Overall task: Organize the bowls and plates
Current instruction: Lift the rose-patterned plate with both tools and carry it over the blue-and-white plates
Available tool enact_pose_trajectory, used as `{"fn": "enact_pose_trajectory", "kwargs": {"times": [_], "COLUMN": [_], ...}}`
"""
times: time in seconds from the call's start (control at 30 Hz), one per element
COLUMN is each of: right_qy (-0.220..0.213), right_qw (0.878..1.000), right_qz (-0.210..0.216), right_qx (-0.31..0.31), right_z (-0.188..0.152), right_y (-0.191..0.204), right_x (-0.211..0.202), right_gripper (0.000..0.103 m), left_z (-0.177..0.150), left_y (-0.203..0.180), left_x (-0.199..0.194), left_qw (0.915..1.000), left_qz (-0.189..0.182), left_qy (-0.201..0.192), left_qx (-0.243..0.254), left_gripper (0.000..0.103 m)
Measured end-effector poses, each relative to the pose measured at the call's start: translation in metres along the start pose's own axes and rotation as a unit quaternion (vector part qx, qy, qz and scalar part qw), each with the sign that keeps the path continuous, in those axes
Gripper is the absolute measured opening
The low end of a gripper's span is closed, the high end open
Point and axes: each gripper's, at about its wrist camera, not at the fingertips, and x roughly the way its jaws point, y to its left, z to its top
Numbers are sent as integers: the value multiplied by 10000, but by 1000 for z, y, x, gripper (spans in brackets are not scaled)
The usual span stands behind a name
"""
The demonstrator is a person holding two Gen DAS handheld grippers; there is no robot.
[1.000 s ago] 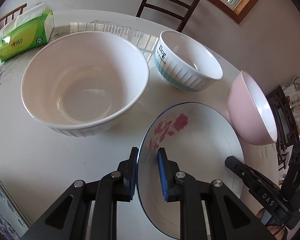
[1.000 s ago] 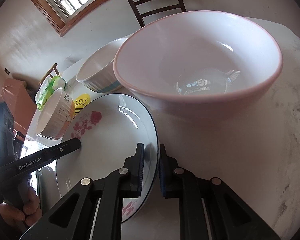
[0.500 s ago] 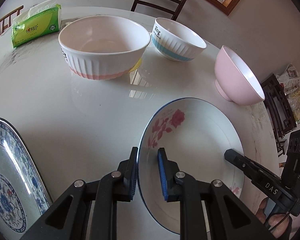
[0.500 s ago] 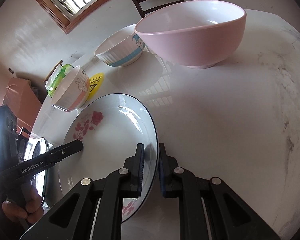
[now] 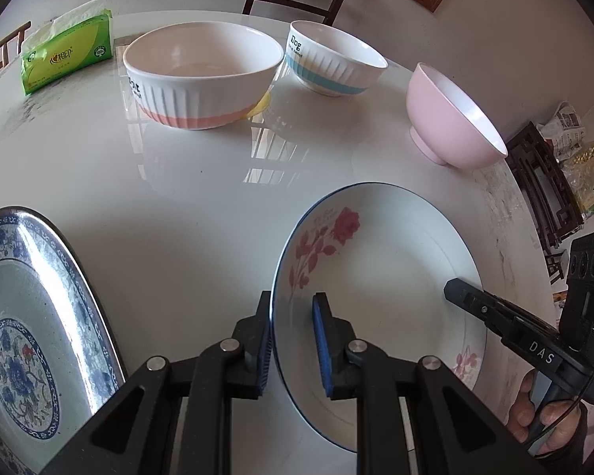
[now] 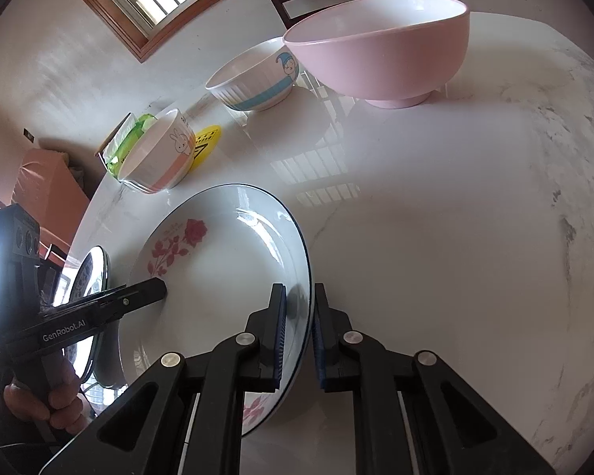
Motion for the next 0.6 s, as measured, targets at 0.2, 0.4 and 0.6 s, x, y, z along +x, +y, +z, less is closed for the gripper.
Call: {"fn": "enact_pose_trajectory", "kwargs": {"times": [0.2, 0.4, 0.6], "right_qy": [9, 52, 94], "right_qw": [9999, 9997, 9996], "right_qz": [-127, -170, -193], "right_qx": [73, 184, 165], "right_z": [2, 2, 2], "right_y": [4, 5, 9], "right_x": [1, 1, 2], "right_gripper": [13, 13, 13], "left_z": [2, 5, 6], "left_y": [-4, -4, -1], "left_x": [1, 4, 2], "left_qw": [9999, 9999, 9998], "left_qz": [140, 150, 187], "left_qy": [36, 72, 73], "left_qx": [8, -46, -94], "left_gripper": [20, 20, 20]}}
